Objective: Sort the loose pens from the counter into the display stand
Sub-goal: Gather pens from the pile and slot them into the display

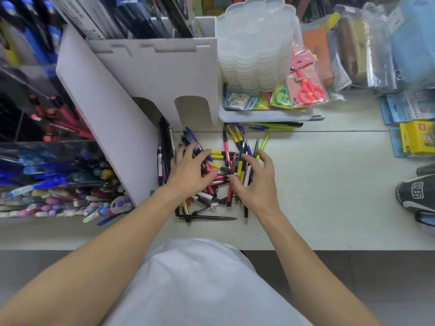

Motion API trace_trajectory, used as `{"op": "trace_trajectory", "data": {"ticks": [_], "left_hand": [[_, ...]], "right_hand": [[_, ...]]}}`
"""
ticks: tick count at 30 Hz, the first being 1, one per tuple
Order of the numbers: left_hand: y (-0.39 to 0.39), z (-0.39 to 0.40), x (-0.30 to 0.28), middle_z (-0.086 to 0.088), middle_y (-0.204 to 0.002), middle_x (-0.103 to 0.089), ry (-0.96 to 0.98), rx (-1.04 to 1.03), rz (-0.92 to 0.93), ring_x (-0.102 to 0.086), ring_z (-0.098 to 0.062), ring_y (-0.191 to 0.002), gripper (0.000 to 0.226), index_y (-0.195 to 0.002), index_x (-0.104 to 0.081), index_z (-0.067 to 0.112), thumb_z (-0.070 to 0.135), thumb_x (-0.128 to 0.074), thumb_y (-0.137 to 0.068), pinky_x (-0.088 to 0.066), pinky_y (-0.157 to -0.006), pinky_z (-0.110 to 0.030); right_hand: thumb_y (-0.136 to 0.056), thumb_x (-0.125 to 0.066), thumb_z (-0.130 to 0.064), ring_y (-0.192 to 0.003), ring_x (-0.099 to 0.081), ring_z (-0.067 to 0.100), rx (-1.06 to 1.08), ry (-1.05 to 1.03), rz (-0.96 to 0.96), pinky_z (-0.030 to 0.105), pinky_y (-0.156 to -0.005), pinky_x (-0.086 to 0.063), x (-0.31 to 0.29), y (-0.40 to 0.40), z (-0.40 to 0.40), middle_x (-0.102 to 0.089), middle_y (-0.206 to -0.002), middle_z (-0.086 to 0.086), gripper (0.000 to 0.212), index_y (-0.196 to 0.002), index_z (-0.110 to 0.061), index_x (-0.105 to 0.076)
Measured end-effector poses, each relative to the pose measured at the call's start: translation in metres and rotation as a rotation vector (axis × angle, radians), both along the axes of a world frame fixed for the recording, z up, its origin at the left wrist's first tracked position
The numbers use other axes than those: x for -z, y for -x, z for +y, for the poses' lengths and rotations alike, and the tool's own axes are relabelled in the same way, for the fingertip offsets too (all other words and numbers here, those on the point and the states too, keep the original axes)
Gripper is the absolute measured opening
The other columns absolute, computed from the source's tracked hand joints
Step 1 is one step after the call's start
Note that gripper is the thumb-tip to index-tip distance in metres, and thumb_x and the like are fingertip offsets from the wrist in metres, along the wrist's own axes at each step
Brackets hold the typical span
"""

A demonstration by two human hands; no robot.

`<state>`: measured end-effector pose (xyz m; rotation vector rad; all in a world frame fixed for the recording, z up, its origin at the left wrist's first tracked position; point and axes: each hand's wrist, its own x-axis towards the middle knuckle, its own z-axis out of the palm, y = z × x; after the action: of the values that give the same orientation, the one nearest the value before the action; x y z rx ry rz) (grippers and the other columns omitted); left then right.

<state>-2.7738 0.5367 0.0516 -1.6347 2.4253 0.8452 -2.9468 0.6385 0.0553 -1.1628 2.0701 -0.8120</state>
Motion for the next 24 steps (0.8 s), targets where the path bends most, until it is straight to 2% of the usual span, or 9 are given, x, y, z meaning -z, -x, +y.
{"op": "trace_trajectory", "data": {"ticks": [3, 5, 6, 8, 11, 14, 17, 21, 24], "left_hand": [[-0.007, -0.002, 0.0, -0.005, -0.165, -0.007, 0.022, 0.097, -0.057, 0.0, -0.034, -0.151, 0.08, -0.149, -0.039, 0.037, 0.063, -0.069, -0.08, -0.008, -0.12, -0.058], [-0.006, -0.002, 0.0, -0.005, -0.166, -0.003, -0.005, 0.126, -0.056, 0.003, -0.033, -0.152, 0.089, -0.151, -0.035, 0.036, 0.063, -0.075, -0.075, -0.009, -0.119, -0.06], [-0.004, -0.003, 0.0, -0.005, -0.166, -0.003, -0.016, 0.137, -0.056, 0.004, -0.032, -0.152, 0.093, -0.151, -0.035, 0.035, 0.061, -0.078, -0.073, -0.011, -0.119, -0.061], [0.004, -0.003, -0.002, -0.006, -0.164, -0.008, -0.01, 0.192, -0.095, -0.001, -0.032, -0.151, 0.099, -0.15, -0.035, 0.034, 0.06, -0.082, -0.068, -0.013, -0.119, -0.06], [0.018, -0.001, -0.003, -0.004, -0.155, -0.026, 0.06, 0.268, -0.178, -0.022, -0.034, -0.141, 0.097, -0.147, -0.039, 0.03, 0.06, -0.082, -0.067, -0.025, -0.115, -0.055], [0.025, -0.002, -0.003, 0.001, -0.146, -0.037, 0.09, 0.269, -0.205, -0.035, -0.032, -0.132, 0.092, -0.145, -0.042, 0.027, 0.061, -0.08, -0.068, -0.031, -0.11, -0.053], [0.028, -0.006, -0.003, 0.004, -0.14, -0.043, 0.08, 0.257, -0.205, -0.039, -0.03, -0.127, 0.088, -0.14, -0.045, 0.027, 0.059, -0.081, -0.067, -0.033, -0.105, -0.053], [0.031, -0.004, -0.002, 0.006, -0.134, -0.045, 0.069, 0.219, -0.177, -0.04, -0.029, -0.124, 0.082, -0.135, -0.047, 0.027, 0.054, -0.081, -0.066, -0.031, -0.106, -0.053], [0.027, -0.003, 0.0, 0.006, -0.133, -0.047, 0.069, 0.176, -0.102, -0.04, -0.029, -0.125, 0.07, -0.134, -0.051, 0.028, 0.049, -0.079, -0.073, -0.03, -0.109, -0.052]], "right_hand": [[-0.073, -0.086, -0.05, -0.137, -0.032, 0.023, 0.038, -0.222, 0.07, 0.037, -0.112, -0.038, -0.001, 0.013, 0.009, -0.031, -0.145, 0.007, 0.099, -0.152, -0.019, -0.036], [-0.07, -0.089, -0.051, -0.134, -0.04, 0.025, 0.043, -0.325, 0.008, 0.036, -0.11, -0.04, 0.001, 0.014, 0.009, -0.032, -0.144, 0.009, 0.114, -0.156, -0.012, -0.026], [-0.07, -0.09, -0.049, -0.13, -0.045, 0.025, 0.045, -0.326, -0.021, 0.034, -0.106, -0.043, 0.003, 0.011, 0.007, -0.036, -0.14, 0.008, 0.113, -0.155, -0.01, -0.027], [-0.07, -0.091, -0.044, -0.116, -0.054, 0.022, 0.074, -0.278, -0.037, 0.028, -0.092, -0.045, 0.005, 0.003, 0.0, -0.044, -0.124, 0.002, 0.096, -0.145, -0.011, -0.04], [-0.069, -0.092, -0.037, -0.094, -0.051, 0.015, 0.125, -0.25, -0.034, 0.025, -0.079, -0.041, 0.009, -0.002, -0.009, -0.054, -0.113, 0.002, 0.072, -0.127, -0.015, -0.055], [-0.066, -0.091, -0.04, -0.093, -0.058, 0.016, 0.174, -0.258, -0.034, 0.031, -0.076, -0.048, 0.016, -0.002, -0.01, -0.063, -0.104, 0.002, 0.062, -0.112, -0.016, -0.059], [-0.066, -0.092, -0.037, -0.092, -0.066, 0.02, 0.202, -0.293, -0.062, 0.036, -0.079, -0.055, 0.013, 0.002, -0.012, -0.069, -0.1, 0.001, 0.063, -0.114, -0.014, -0.058], [-0.063, -0.093, -0.038, -0.082, -0.067, 0.018, 0.2, -0.374, -0.064, 0.031, -0.063, -0.053, 0.009, 0.011, -0.019, -0.07, -0.091, 0.0, 0.057, -0.104, -0.013, -0.061], [-0.063, -0.091, -0.039, -0.072, -0.068, 0.017, 0.187, -0.413, -0.06, 0.036, -0.059, -0.059, 0.008, 0.014, -0.023, -0.07, -0.081, 0.0, 0.045, -0.089, -0.013, -0.066]]}}
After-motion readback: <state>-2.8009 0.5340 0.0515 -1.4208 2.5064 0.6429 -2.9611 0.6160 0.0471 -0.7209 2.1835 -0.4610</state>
